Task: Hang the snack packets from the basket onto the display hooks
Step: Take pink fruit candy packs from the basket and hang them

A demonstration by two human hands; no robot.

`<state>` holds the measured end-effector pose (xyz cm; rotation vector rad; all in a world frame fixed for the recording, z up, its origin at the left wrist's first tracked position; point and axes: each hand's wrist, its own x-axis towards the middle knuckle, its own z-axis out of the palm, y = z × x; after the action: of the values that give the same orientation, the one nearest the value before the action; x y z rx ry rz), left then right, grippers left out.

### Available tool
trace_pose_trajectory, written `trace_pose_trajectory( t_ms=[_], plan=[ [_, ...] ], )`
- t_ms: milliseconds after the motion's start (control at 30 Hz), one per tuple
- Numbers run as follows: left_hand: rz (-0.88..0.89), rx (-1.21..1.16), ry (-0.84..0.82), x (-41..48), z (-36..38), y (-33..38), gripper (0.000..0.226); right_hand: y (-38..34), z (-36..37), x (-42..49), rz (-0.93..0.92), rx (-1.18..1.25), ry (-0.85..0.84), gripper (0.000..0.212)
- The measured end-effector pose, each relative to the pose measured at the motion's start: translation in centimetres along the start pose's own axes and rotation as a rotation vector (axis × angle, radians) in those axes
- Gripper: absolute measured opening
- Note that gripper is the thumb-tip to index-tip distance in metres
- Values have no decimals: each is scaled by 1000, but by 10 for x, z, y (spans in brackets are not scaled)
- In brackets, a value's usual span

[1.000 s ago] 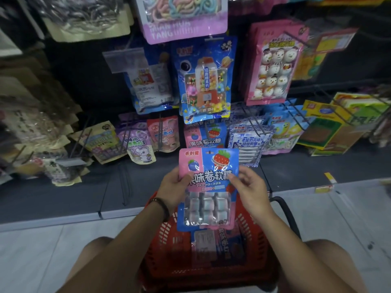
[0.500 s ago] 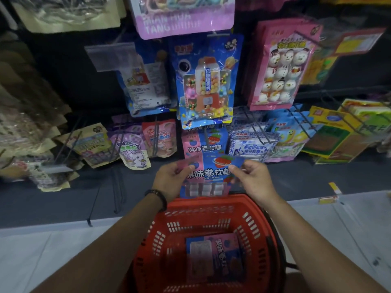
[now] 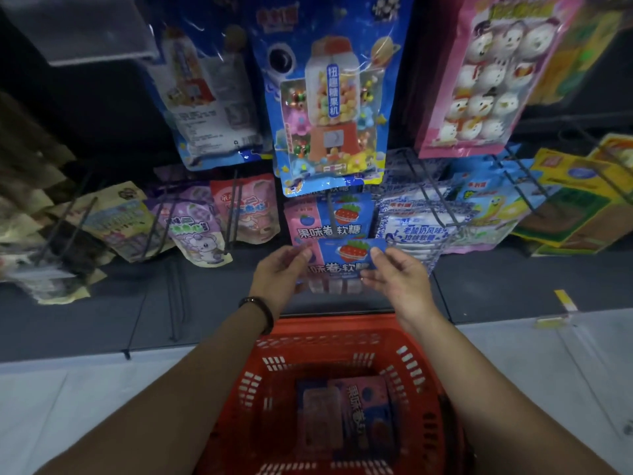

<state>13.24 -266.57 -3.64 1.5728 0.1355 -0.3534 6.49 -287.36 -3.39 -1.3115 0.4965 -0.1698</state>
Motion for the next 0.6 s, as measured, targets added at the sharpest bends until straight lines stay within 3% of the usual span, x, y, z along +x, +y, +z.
trace_pose_trajectory(
  t_ms=[67, 200, 300, 600],
  plan=[
    [-20, -41, 30, 6, 5, 2, 7, -4, 3, 6, -24, 23, 17, 14],
    [-64, -69, 88, 17, 10, 6, 32, -7, 7, 10, -37, 118, 49, 7],
    [-82, -30, 101, 22, 11, 8, 39, -8, 11, 9, -79, 113, 40, 18],
    [-27, 20, 140, 23, 16, 0, 20, 2, 7, 10, -150, -52, -60, 33]
  ],
)
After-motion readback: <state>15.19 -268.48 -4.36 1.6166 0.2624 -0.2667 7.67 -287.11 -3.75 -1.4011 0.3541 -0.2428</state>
